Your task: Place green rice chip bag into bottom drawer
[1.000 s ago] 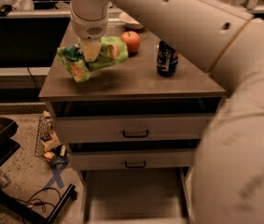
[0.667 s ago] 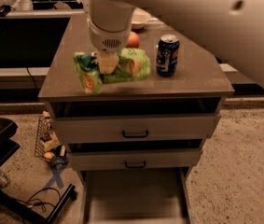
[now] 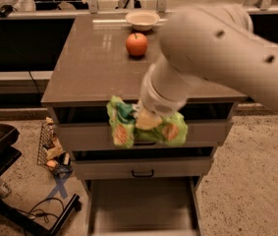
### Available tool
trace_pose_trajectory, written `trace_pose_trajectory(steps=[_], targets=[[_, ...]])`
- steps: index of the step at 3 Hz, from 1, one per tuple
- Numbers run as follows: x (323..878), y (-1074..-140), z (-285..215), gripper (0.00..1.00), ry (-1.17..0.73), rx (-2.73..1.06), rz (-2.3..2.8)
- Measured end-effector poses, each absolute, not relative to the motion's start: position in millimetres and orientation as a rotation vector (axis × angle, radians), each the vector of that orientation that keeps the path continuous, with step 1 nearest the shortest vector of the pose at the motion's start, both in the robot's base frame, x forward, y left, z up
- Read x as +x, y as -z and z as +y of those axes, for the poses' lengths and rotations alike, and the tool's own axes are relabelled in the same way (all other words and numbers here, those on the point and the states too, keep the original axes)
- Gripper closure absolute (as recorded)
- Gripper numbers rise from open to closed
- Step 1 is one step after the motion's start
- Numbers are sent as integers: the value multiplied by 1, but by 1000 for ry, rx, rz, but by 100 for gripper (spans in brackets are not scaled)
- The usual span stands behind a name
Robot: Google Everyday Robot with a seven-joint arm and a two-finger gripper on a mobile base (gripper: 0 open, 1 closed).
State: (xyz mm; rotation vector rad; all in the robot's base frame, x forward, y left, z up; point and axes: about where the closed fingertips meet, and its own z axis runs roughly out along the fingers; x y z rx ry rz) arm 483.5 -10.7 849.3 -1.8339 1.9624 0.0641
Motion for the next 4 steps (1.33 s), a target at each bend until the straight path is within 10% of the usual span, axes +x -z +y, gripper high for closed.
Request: trace_pose_trajectory(steps=[2, 4], targets=[[430, -685, -67, 100, -630, -1653, 2033], [422, -660, -70, 100, -721, -1636, 2017]])
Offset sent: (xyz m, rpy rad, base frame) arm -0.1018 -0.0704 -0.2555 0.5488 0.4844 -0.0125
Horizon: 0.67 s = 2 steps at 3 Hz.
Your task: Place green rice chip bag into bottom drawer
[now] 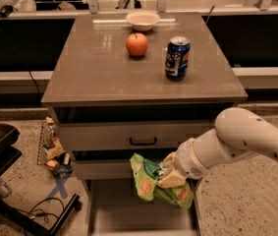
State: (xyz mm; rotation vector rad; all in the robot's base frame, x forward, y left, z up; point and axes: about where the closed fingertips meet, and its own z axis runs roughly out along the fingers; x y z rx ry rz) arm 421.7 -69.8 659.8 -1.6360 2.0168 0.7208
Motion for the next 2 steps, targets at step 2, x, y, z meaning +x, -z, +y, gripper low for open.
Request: trace_pose_trajectory(steps=[2], targets=[[435, -523, -92, 100, -727, -1443, 2305]])
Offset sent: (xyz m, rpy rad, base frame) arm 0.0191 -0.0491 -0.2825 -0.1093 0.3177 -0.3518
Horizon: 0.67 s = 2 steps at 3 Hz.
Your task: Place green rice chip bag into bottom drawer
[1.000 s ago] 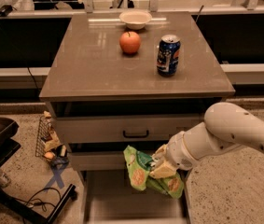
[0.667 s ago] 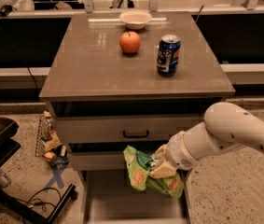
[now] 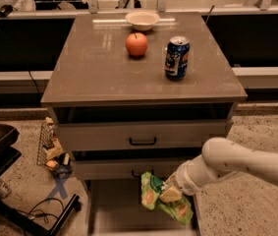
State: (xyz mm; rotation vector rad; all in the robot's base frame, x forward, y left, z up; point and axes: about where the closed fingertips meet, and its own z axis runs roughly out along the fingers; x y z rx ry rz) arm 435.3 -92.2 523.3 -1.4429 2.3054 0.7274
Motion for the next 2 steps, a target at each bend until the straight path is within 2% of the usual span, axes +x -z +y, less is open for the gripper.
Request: trace_pose_trajectory(steps=[2], targets=[[441, -377, -113, 100, -791, -1276, 2397]])
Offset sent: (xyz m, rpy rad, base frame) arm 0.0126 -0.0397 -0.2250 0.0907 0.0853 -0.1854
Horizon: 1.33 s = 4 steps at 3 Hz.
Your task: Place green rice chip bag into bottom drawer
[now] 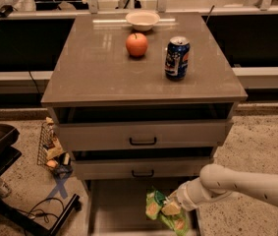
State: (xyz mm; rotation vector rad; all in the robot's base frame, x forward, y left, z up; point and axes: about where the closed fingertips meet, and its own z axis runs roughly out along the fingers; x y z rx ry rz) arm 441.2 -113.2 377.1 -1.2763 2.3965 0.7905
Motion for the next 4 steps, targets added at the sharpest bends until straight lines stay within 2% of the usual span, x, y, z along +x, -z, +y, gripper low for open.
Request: trace_pose_trajectory(steps=[2, 3, 4], targets=[[455, -294, -102, 100, -885, -1148, 2354], [452, -286, -99, 84, -902, -1139, 2357], [451, -285, -97, 53, -908, -1141, 2357]])
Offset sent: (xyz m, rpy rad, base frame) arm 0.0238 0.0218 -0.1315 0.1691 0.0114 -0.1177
